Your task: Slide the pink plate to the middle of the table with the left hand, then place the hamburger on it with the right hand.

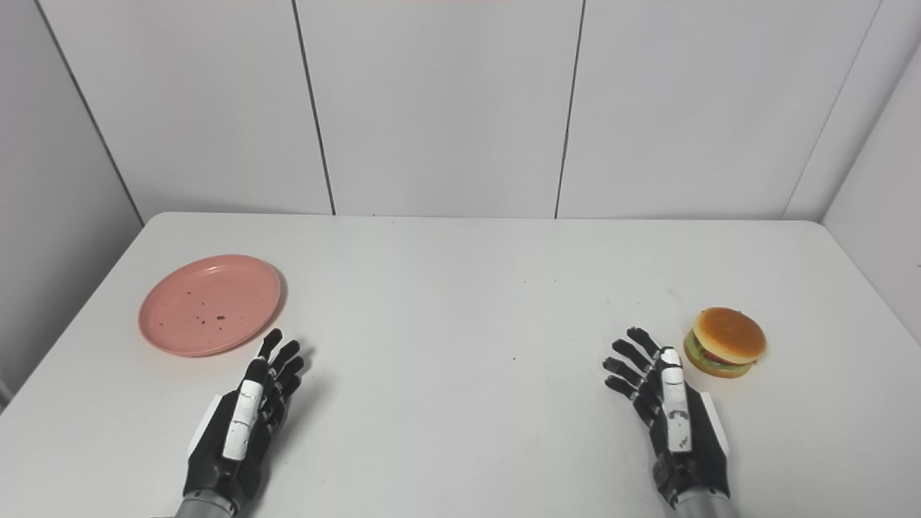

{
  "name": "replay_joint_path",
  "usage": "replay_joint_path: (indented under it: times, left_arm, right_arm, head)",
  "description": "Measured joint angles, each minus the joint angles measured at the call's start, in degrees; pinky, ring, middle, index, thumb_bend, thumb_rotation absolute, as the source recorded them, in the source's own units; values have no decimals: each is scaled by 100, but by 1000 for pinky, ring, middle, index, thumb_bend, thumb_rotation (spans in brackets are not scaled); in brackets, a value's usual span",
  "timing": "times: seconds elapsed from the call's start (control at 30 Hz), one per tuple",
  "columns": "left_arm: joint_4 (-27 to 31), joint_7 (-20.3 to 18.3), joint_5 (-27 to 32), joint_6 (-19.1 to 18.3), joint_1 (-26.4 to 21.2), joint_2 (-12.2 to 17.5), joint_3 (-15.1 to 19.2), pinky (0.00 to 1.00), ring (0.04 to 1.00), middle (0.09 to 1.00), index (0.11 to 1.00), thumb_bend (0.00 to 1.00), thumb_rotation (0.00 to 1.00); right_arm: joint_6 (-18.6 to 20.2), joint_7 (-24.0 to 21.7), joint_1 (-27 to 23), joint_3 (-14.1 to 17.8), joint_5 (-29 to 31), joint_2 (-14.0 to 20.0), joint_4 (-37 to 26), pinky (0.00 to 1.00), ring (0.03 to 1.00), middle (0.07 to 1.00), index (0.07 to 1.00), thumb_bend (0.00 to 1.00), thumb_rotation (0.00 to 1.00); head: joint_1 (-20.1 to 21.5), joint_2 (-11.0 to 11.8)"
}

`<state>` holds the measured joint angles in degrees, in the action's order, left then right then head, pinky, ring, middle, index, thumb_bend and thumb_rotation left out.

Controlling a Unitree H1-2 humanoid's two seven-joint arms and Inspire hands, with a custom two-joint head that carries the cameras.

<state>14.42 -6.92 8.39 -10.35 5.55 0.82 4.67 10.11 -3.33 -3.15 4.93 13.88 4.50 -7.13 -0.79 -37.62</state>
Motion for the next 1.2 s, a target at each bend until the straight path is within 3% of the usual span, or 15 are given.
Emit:
replay_joint_path:
  times: [1.2]
  left_arm:
    - [6, -63, 2, -14, 0, 2, 18, 1000, 965, 959, 1000, 923, 877]
  right_arm:
    - [52, 3, 1, -6, -13, -11, -31, 795, 792, 831, 858, 834, 1000]
  head:
    - [44, -9]
